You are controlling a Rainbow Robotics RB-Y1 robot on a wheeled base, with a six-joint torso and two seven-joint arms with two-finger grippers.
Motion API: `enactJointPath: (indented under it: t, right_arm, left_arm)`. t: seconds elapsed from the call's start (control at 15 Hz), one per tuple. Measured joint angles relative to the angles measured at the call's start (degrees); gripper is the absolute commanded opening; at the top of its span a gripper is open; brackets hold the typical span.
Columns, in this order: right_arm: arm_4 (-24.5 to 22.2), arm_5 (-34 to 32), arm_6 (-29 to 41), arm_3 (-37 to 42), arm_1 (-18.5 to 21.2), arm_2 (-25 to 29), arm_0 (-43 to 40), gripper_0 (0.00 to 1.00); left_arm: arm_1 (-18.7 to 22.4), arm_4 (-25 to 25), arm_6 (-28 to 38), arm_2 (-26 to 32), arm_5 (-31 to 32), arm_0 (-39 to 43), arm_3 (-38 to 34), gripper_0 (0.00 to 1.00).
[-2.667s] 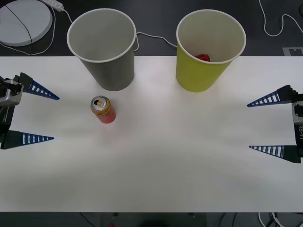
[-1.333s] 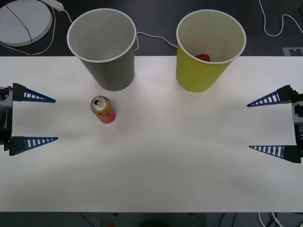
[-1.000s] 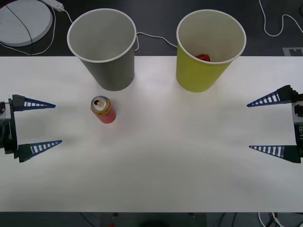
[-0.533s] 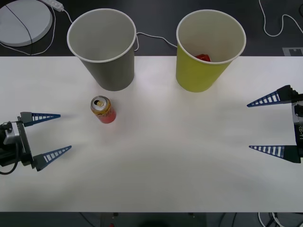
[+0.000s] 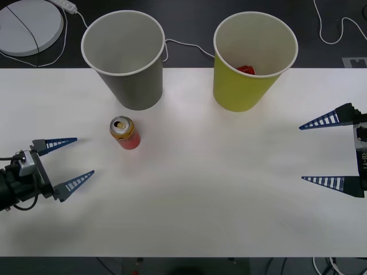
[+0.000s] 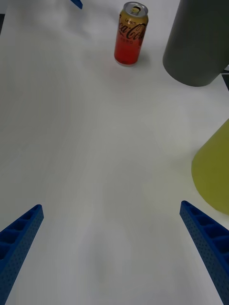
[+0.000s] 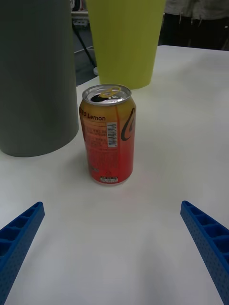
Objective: Put the can into the green bin and the plastic bottle into the gray bin
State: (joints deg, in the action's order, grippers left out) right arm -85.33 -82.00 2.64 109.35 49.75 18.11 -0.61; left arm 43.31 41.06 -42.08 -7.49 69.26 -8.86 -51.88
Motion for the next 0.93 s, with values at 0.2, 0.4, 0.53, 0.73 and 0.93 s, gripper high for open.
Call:
enactJointPath:
  t: [0.2, 0.4, 0.53, 0.73, 0.93]
  right_arm:
    - [0.0, 0.0, 0.0, 0.0, 0.0, 0.0, 0.0, 1.0]
    - [0.0, 0.0, 0.0, 0.0, 0.0, 0.0, 0.0, 1.0]
    - [0.0, 0.0, 0.0, 0.0, 0.0, 0.0, 0.0, 1.0]
    - [0.0, 0.0, 0.0, 0.0, 0.0, 0.0, 0.0, 1.0]
    - [0.0, 0.0, 0.0, 0.0, 0.0, 0.0, 0.0, 1.0]
  left_arm:
    - [-2.58, -1.07, -2.16, -0.33, -0.07, -1.75, 3.24, 1.0]
    - [-5.41, -1.6, -3.86, -0.33, -0.18, -4.33, 6.86, 1.0]
    - [-6.67, -1.61, -4.4, -0.33, -0.21, -6.54, 9.14, 1.0]
    - [-7.99, -1.15, -4.58, -0.33, -1.13, -8.06, 9.79, 1.0]
    - [-9.4, -0.29, -4.53, -0.33, -1.87, -9.12, 9.8, 1.0]
